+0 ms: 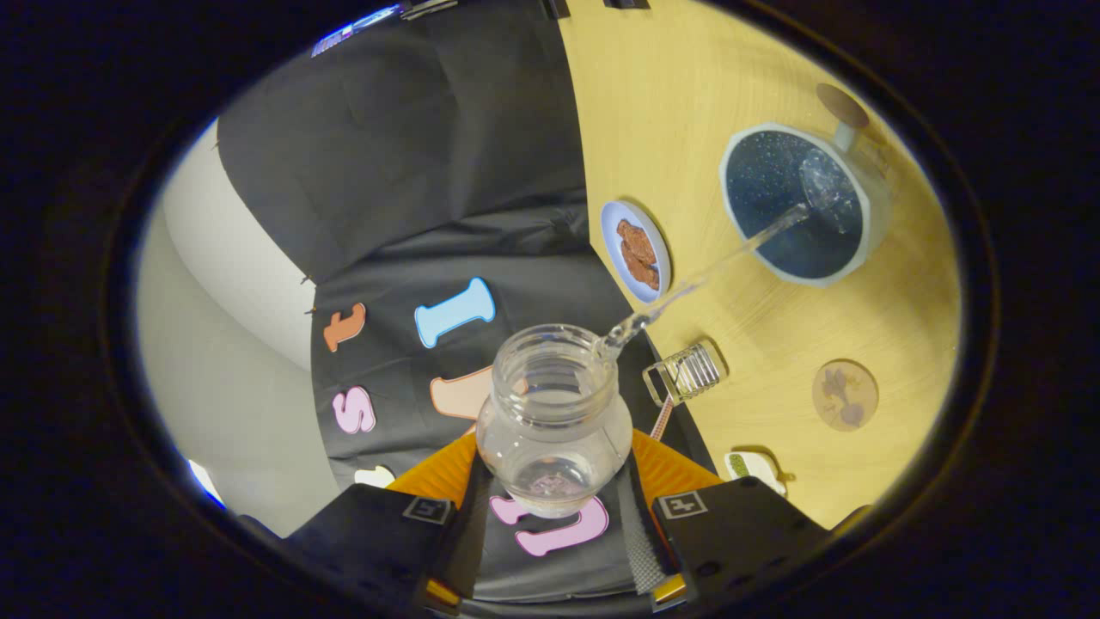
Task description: Take the bottle from table, then pour the juice into the cup, finally place the bottle on the coaster
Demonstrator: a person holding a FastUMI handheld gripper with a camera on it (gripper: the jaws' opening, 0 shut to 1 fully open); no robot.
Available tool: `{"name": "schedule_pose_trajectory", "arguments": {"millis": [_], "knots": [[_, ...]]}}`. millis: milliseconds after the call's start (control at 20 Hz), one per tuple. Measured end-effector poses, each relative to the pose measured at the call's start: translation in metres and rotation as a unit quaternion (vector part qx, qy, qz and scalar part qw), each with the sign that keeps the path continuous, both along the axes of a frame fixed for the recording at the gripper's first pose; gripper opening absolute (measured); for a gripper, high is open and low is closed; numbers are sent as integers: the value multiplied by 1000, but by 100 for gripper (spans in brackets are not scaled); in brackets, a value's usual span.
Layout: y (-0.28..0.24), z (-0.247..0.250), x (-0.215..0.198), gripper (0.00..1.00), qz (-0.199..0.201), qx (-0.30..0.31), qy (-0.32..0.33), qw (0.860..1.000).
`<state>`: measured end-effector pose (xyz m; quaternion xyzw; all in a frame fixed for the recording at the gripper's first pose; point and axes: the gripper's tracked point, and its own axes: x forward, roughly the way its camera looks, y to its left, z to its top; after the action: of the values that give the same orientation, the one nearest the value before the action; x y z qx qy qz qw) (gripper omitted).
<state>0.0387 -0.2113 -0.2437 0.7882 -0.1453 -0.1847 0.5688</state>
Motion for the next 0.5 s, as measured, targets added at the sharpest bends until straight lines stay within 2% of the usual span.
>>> {"name": "schedule_pose_trajectory", "arguments": {"millis": [500], "knots": [[-8,-3,2,72,-17,18,-8,1000]]}}
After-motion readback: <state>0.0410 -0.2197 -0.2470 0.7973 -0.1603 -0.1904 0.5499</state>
